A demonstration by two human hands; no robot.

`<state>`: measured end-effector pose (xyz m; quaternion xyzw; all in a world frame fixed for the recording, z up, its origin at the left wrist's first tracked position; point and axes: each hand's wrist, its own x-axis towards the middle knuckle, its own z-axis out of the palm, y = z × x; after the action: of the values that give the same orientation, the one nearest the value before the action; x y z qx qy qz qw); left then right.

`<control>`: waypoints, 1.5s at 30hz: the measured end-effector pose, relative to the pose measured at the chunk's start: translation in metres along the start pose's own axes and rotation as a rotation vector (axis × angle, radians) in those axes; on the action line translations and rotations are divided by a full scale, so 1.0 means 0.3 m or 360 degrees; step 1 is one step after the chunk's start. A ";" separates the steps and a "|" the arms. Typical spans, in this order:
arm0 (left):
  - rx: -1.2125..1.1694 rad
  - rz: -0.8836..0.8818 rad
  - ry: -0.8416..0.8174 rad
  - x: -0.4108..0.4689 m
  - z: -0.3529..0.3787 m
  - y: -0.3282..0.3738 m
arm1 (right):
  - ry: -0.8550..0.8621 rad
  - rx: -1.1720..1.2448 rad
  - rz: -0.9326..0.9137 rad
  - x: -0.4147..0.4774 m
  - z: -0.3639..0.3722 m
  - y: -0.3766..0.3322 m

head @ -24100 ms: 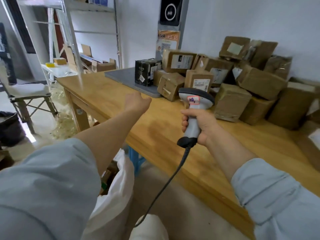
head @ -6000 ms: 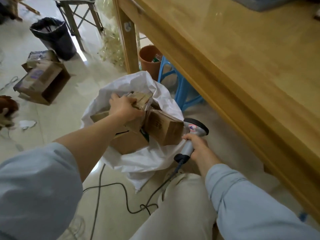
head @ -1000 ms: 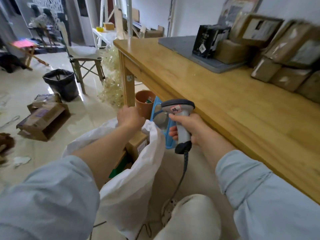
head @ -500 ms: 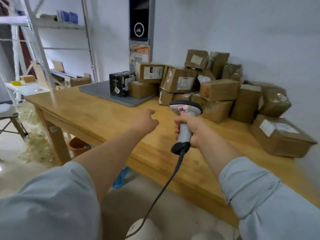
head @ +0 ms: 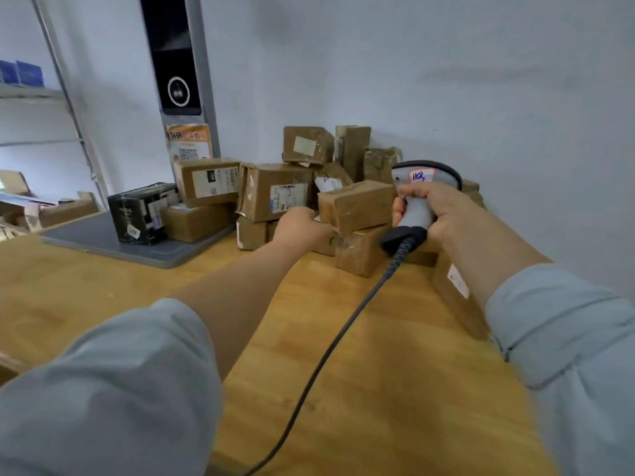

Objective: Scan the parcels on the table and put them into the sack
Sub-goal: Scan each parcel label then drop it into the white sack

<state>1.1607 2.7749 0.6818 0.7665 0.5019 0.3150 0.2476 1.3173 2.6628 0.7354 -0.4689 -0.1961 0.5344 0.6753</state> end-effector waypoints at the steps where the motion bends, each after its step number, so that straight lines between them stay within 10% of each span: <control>1: -0.0066 -0.0037 0.0003 0.038 0.022 0.012 | 0.0003 -0.0040 -0.0003 0.031 -0.013 -0.010; 18: -0.0481 -0.0216 -0.0176 0.538 0.194 -0.027 | 0.0079 -0.0188 -0.0039 0.373 -0.179 0.008; 30: 0.0179 0.0258 0.0068 0.109 -0.010 -0.172 | 0.0017 -0.0163 0.0140 0.192 -0.114 0.195; 39: 0.1022 0.0575 -0.0259 -0.324 -0.169 -0.467 | 0.0080 -0.0239 0.0306 -0.009 -0.013 0.472; 45: 0.0181 0.0258 -0.0176 -0.373 -0.197 -0.422 | 0.0189 -0.0293 0.0229 -0.043 0.010 0.498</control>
<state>1.0065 2.7224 0.6076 0.8336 0.4410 0.2622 0.2046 1.2301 2.6506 0.6141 -0.5725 -0.1697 0.5326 0.5997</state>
